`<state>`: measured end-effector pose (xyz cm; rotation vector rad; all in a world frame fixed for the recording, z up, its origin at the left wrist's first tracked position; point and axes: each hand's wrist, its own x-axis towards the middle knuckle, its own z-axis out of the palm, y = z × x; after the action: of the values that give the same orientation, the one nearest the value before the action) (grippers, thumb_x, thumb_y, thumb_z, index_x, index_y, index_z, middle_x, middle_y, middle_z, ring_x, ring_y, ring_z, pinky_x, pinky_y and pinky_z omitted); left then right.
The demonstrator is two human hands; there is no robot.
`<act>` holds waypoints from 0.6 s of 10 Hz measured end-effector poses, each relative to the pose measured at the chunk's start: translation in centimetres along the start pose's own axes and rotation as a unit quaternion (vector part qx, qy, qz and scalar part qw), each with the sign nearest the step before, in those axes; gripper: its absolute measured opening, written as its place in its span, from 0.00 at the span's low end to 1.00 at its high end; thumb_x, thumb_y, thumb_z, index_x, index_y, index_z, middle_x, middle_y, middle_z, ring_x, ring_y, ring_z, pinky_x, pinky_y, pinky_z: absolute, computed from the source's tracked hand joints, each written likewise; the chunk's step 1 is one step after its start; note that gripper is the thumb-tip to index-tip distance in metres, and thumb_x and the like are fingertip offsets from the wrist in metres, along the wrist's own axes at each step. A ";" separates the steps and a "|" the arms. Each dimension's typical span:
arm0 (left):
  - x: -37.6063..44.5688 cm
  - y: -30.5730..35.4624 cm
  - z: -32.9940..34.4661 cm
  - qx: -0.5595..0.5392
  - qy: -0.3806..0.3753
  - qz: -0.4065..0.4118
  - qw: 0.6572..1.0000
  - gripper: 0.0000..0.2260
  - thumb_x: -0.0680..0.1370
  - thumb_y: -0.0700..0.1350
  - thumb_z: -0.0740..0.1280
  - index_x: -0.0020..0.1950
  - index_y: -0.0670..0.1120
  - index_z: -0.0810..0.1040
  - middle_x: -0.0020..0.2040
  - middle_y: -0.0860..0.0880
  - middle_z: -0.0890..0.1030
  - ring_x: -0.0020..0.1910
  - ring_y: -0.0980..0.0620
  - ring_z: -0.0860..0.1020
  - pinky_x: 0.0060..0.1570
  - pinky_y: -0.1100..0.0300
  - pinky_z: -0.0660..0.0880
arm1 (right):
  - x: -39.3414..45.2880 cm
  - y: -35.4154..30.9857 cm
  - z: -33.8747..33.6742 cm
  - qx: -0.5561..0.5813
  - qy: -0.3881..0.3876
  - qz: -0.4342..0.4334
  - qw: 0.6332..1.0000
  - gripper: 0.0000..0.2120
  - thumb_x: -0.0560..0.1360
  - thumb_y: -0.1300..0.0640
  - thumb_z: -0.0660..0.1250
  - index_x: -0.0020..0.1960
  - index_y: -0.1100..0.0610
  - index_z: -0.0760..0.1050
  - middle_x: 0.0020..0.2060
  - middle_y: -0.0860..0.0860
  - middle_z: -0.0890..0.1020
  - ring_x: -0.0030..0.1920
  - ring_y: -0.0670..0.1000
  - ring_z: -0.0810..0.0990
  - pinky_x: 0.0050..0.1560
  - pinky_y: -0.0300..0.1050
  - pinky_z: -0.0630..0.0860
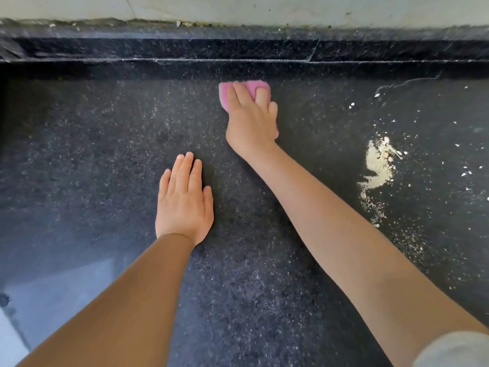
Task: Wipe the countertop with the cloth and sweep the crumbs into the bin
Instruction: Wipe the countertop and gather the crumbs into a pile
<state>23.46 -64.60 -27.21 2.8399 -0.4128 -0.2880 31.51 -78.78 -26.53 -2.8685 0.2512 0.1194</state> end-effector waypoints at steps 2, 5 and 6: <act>0.0 -0.1 0.1 -0.002 0.001 -0.001 1.000 0.22 0.80 0.43 0.53 0.73 0.38 0.56 0.75 0.44 0.54 0.75 0.48 0.49 0.71 0.57 0.40 | 1.5 6.2 -1.7 -0.002 0.031 0.100 0.995 0.26 0.73 0.64 0.58 0.69 0.53 0.58 0.69 0.49 0.62 0.65 0.57 0.59 0.55 0.49 0.61; 0.0 -0.1 0.2 -0.002 0.008 0.002 1.000 0.22 0.80 0.43 0.52 0.73 0.38 0.56 0.75 0.44 0.55 0.74 0.48 0.50 0.71 0.57 0.41 | -5.0 15.1 -6.0 -0.003 0.074 0.320 0.944 0.18 0.71 0.69 0.57 0.60 0.60 0.68 0.66 0.54 0.67 0.65 0.60 0.59 0.60 0.52 0.60; 0.0 -0.1 0.3 -0.001 0.019 0.000 1.000 0.21 0.79 0.44 0.52 0.71 0.36 0.61 0.73 0.41 0.60 0.73 0.44 0.55 0.70 0.55 0.45 | -4.1 12.5 -6.3 0.008 0.111 0.245 0.963 0.16 0.68 0.72 0.55 0.49 0.54 0.66 0.62 0.52 0.70 0.63 0.58 0.61 0.54 0.51 0.62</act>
<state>23.41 -64.59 -27.50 2.8398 -0.4033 -0.2329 25.56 -91.67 -23.11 -2.7376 0.9956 -0.1143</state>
